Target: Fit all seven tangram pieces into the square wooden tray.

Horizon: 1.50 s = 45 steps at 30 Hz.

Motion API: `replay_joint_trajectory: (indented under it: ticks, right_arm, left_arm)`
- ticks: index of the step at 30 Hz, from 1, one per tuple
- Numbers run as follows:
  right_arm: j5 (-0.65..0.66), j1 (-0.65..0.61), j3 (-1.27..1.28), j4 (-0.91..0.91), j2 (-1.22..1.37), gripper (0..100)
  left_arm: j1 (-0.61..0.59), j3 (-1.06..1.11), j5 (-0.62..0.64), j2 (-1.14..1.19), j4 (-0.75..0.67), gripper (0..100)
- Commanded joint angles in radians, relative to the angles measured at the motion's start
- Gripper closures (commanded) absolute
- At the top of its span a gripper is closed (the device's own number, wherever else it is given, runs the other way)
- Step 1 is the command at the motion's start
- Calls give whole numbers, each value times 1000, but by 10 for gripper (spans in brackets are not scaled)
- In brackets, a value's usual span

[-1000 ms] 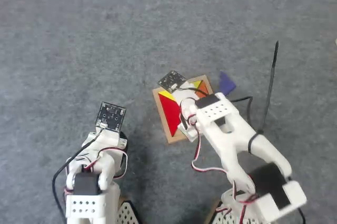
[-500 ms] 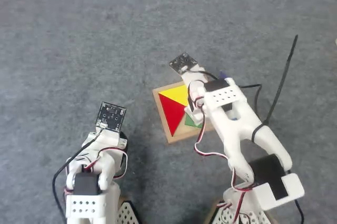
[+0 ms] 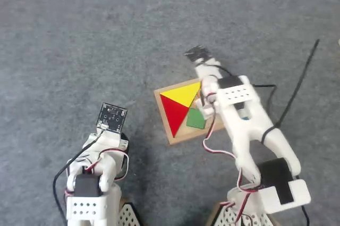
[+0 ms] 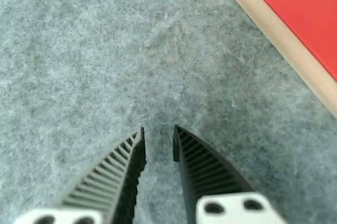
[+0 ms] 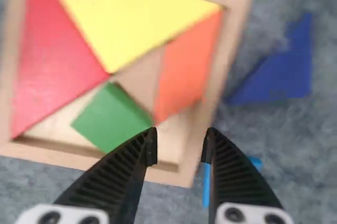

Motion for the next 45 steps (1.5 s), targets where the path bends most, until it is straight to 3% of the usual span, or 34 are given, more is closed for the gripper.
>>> replay_joint_trajectory:
  ticks: [1, 21, 31, 45]
  right_arm:
    - [-9, 16, 20, -7, -58, 843]
    - [-80, -127, 109, -64, -68, 843]
    - [-80, -1, 72, -30, -220, 842]
    - [-69, 163, 94, -107, -131, 843]
  left_arm:
    - [-2, -12, -11, -21, 3, 914]
    - [-2, -12, -11, -21, 3, 914]
    - [-2, -12, -11, -21, 3, 914]
    - [-2, -12, -11, -21, 3, 914]
